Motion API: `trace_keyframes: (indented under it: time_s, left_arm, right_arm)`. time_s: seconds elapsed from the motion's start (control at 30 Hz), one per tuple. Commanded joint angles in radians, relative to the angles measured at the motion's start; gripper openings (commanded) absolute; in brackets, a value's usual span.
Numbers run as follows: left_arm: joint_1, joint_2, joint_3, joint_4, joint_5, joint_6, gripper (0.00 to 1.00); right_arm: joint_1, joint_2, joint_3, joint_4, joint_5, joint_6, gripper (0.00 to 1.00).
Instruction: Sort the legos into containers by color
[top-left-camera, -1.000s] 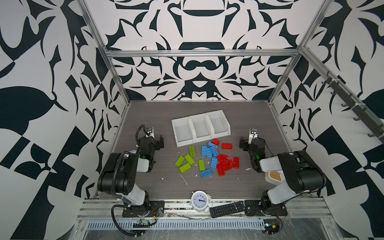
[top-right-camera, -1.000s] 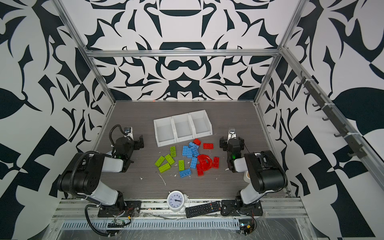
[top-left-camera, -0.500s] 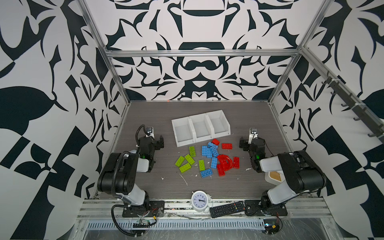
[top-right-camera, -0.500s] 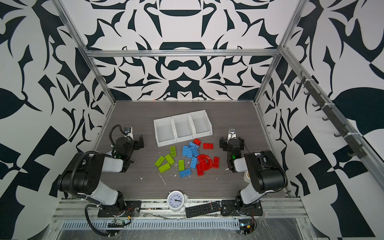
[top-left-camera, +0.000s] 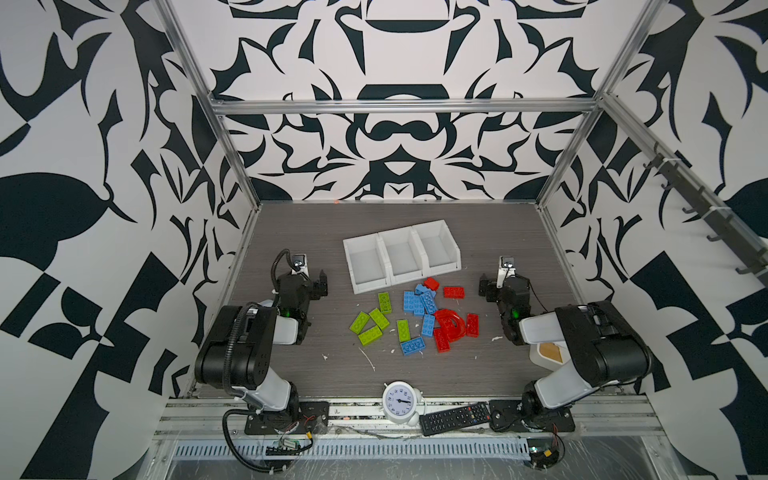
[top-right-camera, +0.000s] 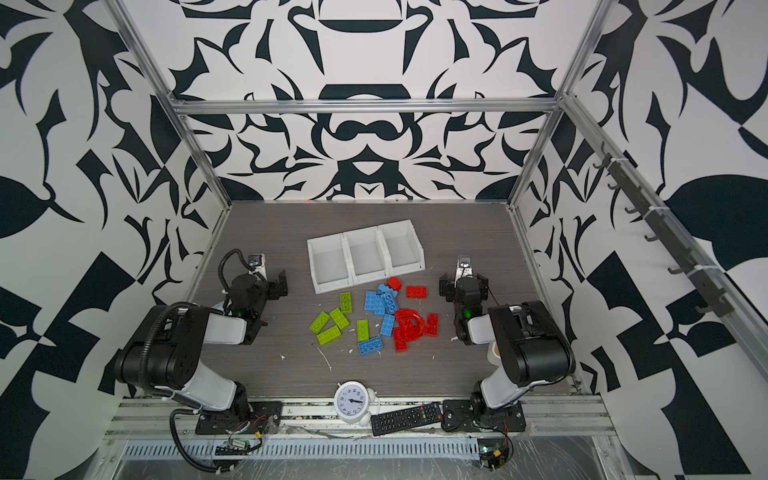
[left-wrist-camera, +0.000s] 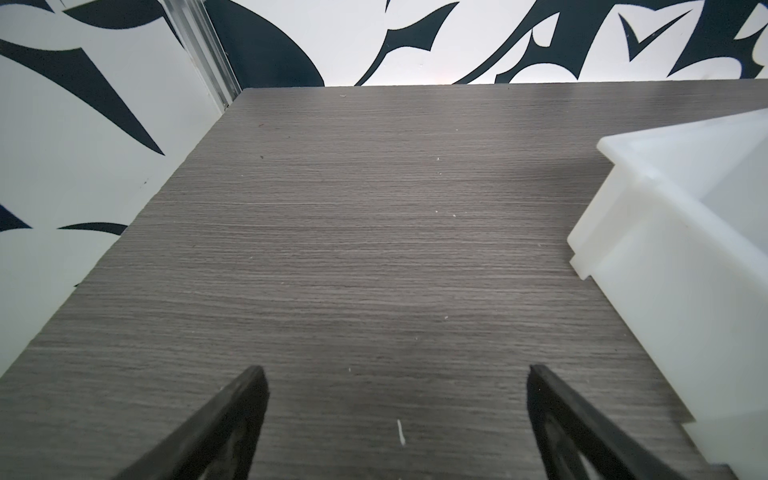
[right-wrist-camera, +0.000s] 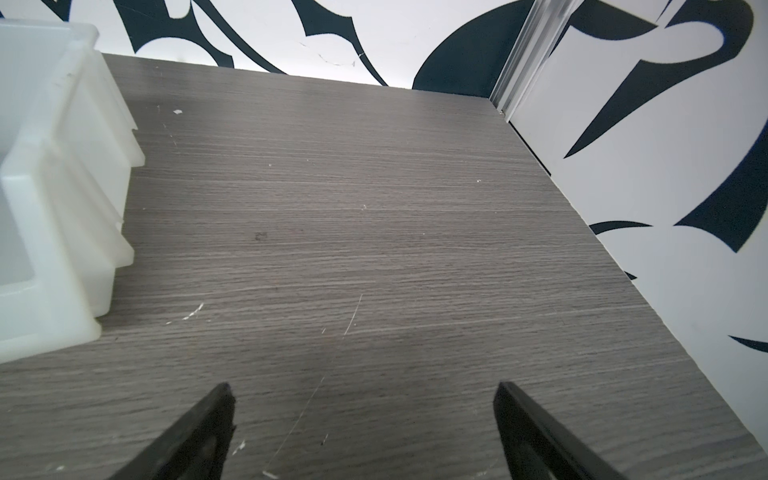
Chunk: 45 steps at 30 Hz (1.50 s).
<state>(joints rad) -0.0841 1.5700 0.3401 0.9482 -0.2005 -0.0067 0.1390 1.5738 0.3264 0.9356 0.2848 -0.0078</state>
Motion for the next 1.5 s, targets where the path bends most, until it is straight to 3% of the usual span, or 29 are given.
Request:
trace_keyframes:
  time_s: [0.0, 0.3, 0.4, 0.5, 0.57, 0.63, 0.7, 0.8, 0.93, 1.03, 1.17, 1.47]
  left_arm:
    - [0.005, -0.003, 0.019, 0.005, 0.006, 0.001, 1.00]
    - [0.005, -0.005, 0.019, 0.009, 0.008, 0.004, 1.00]
    - [0.003, -0.035, 0.013, 0.002, 0.006, 0.007, 1.00]
    - [-0.006, -0.152, 0.014, -0.099, 0.031, 0.017, 1.00]
    - [-0.042, -0.260, 0.031, -0.215, -0.010, 0.037, 1.00]
    - [-0.068, -0.400, 0.080, -0.407, -0.032, -0.052, 0.99]
    - [-0.070, -0.514, 0.141, -0.620, 0.073, -0.199, 1.00]
    - [-0.097, -0.597, 0.154, -0.730, 0.261, -0.329, 1.00]
    - [-0.216, -0.650, 0.106, -0.733, 0.286, -0.346, 1.00]
    - [-0.288, -0.666, 0.066, -0.693, 0.250, -0.328, 1.00]
    - [-0.293, -0.669, 0.007, -0.619, 0.233, -0.314, 1.00]
    - [-0.293, -0.671, 0.014, -0.656, 0.238, -0.324, 1.00]
  right_arm:
    - [-0.004, -0.014, 0.020, 0.009, 0.007, -0.006, 1.00]
    - [-0.006, -0.023, 0.019, 0.013, 0.003, -0.009, 0.99]
    - [-0.004, -0.110, 0.045, -0.109, -0.004, -0.003, 0.97]
    - [0.008, -0.258, 0.152, -0.452, -0.033, 0.049, 0.92]
    - [0.015, -0.328, 0.252, -0.692, -0.168, 0.118, 0.80]
    - [0.038, -0.360, 0.331, -0.893, -0.289, 0.170, 0.72]
    - [0.085, -0.373, 0.395, -1.072, -0.337, 0.193, 0.68]
    - [0.211, -0.379, 0.454, -1.215, -0.330, 0.193, 0.65]
    - [0.393, -0.345, 0.503, -1.270, -0.265, 0.205, 0.65]
    - [0.454, -0.259, 0.553, -1.279, -0.239, 0.192, 0.63]
    - [0.510, -0.142, 0.622, -1.300, -0.236, 0.169, 0.57]
    - [0.556, 0.002, 0.674, -1.272, -0.203, 0.158, 0.59]
